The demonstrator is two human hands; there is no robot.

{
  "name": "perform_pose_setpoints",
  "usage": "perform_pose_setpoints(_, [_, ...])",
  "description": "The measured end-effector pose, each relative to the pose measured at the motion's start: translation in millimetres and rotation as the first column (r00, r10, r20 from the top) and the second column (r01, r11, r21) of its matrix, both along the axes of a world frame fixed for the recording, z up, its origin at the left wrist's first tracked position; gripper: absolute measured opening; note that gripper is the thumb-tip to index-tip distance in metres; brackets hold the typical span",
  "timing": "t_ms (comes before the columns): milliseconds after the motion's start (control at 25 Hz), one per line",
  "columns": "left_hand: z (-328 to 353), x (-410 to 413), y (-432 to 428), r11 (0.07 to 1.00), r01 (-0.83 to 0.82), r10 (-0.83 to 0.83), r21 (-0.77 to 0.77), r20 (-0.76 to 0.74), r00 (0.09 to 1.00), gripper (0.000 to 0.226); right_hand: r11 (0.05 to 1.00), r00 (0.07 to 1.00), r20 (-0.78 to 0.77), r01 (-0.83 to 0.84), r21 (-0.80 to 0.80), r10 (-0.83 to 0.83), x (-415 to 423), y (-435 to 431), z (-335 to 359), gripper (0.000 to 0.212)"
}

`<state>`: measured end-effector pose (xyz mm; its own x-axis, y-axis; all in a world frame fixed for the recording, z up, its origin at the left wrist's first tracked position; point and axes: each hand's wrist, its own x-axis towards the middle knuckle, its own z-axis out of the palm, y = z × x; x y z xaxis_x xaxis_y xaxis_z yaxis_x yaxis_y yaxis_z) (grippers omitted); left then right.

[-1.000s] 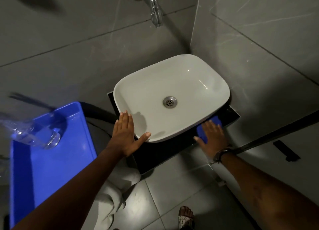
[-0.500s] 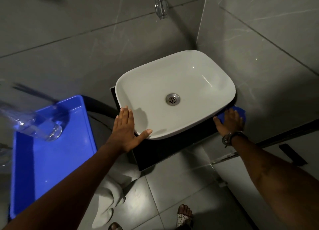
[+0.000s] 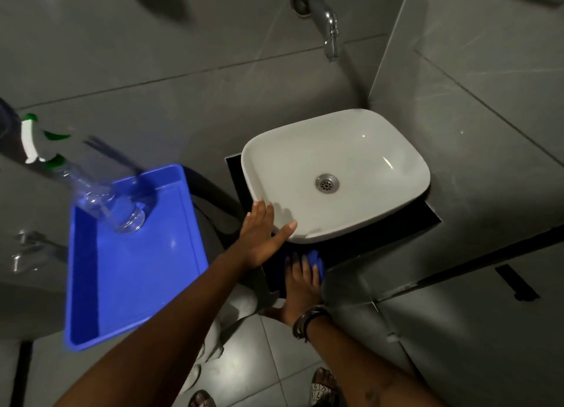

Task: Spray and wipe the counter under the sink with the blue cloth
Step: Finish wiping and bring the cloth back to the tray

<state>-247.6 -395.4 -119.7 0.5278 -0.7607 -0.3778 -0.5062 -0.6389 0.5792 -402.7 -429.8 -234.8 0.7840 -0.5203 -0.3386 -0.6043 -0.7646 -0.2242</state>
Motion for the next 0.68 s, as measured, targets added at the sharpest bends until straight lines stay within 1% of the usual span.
perform_pose_setpoints(40, [-2,-7,11,0.995,-0.027,0.024,-0.093,-0.038,0.999,0.09,0.999,0.999,-0.044,-0.017,-0.027,0.016,6,8,3,0.124])
perform_pose_setpoints(80, [-3,-13,27,0.983,-0.075,0.06,-0.17,-0.094,0.994,0.086,0.999,0.997,-0.08,-0.014,-0.051,0.01,11,17,7,0.116])
perform_pose_setpoints(120, [-5,-18,41,0.965,-0.141,0.108,-0.222,-0.157,0.982,0.085,0.997,0.996,-0.094,0.002,-0.078,-0.01,15,20,9,0.103])
perform_pose_setpoints(160, [-5,-20,57,0.943,-0.222,0.169,-0.247,-0.221,0.961,0.086,0.994,0.995,-0.09,0.021,-0.108,-0.031,17,21,11,0.09])
perform_pose_setpoints(240, [0,-14,87,0.89,-0.391,0.285,-0.235,-0.383,0.878,0.093,0.992,0.995,-0.089,0.028,-0.12,-0.039,23,21,22,0.077])
perform_pose_setpoints(280, [5,-8,101,0.858,-0.461,0.323,-0.225,-0.461,0.826,0.095,0.996,0.996,-0.079,0.045,-0.077,-0.051,26,20,30,0.072])
perform_pose_setpoints(320, [9,-1,116,0.821,-0.521,0.35,-0.233,-0.515,0.782,0.093,0.994,0.994,-0.013,0.108,0.015,-0.108,32,24,41,0.063])
perform_pose_setpoints(360, [12,5,127,0.785,-0.568,0.369,-0.245,-0.552,0.748,0.089,0.955,0.962,0.107,0.227,0.191,-0.25,39,24,54,0.049])
perform_pose_setpoints(400, [14,13,138,0.751,-0.612,0.385,-0.247,-0.59,0.71,0.087,0.818,0.862,0.176,0.361,0.447,-0.476,49,30,69,0.035])
perform_pose_setpoints(440, [15,22,148,0.738,-0.632,0.394,-0.234,-0.611,0.687,0.089,0.579,0.726,0.135,0.407,0.707,-0.675,60,34,81,0.029])
perform_pose_setpoints(480, [16,30,156,0.746,-0.633,0.398,-0.209,-0.622,0.674,0.09,0.343,0.628,0.037,0.374,0.862,-0.777,71,37,94,0.03])
perform_pose_setpoints(520, [16,39,167,0.759,-0.626,0.401,-0.176,-0.632,0.663,0.09,0.176,0.599,-0.053,0.317,0.932,-0.799,82,43,104,0.035])
perform_pose_setpoints(560, [14,50,180,0.762,-0.632,0.404,-0.144,-0.657,0.637,0.085,0.066,0.621,-0.117,0.264,0.962,-0.775,96,54,114,0.037])
perform_pose_setpoints(600, [13,63,194,0.757,-0.643,0.391,-0.116,-0.709,0.587,0.077,-0.025,0.653,-0.162,0.213,0.977,-0.74,110,67,122,0.036])
perform_pose_setpoints(680, [9,84,220,0.721,-0.689,0.316,-0.079,-0.847,0.427,0.052,-0.16,0.698,-0.228,0.162,0.974,-0.679,137,90,131,0.037])
